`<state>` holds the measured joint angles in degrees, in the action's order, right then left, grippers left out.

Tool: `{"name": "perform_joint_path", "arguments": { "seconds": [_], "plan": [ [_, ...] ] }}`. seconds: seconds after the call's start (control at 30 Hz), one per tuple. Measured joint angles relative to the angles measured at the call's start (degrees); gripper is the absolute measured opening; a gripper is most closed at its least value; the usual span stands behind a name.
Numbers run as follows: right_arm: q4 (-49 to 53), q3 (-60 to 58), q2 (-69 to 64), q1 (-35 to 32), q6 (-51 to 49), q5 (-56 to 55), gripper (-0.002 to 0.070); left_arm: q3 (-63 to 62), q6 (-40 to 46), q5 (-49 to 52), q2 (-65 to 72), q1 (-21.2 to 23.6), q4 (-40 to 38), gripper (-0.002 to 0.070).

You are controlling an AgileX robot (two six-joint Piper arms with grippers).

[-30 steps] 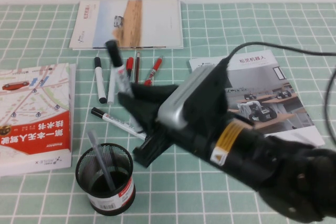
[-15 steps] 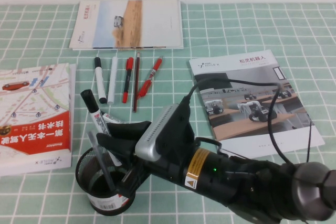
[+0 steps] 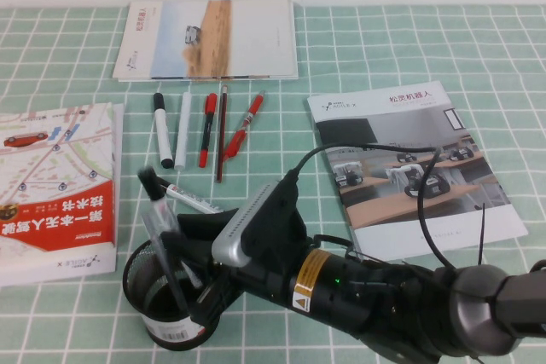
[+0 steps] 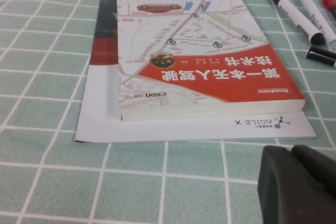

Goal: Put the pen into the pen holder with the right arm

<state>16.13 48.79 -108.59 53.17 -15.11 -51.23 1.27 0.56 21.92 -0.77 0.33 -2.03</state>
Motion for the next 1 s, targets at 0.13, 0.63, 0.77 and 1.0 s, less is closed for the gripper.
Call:
{"name": "perform_joint_path", "arguments": {
  "seconds": [0.13, 0.63, 0.77, 1.0],
  "plan": [
    [0.0, 0.0, 0.0, 0.0, -0.72, 0.55, 0.0228, 0.0, 0.0, 0.0, 0.0, 0.0, 0.0, -0.0004],
    [0.82, 0.11, 14.98, 0.0, -4.46, 24.52, 0.0171, 0.0, 0.0, 0.0, 0.0, 0.0, 0.0, -0.0004],
    [3.91, 0.11, 25.27, 0.0, -4.61, 40.82, 0.0035, 0.0, 0.0, 0.0, 0.0, 0.0, 0.0, -0.0004],
    [6.37, -2.96, 43.58, 0.0, -4.65, 58.85, -0.0015, 0.0, 0.0, 0.0, 0.0, 0.0, 0.0, -0.0004]
  ]
}}
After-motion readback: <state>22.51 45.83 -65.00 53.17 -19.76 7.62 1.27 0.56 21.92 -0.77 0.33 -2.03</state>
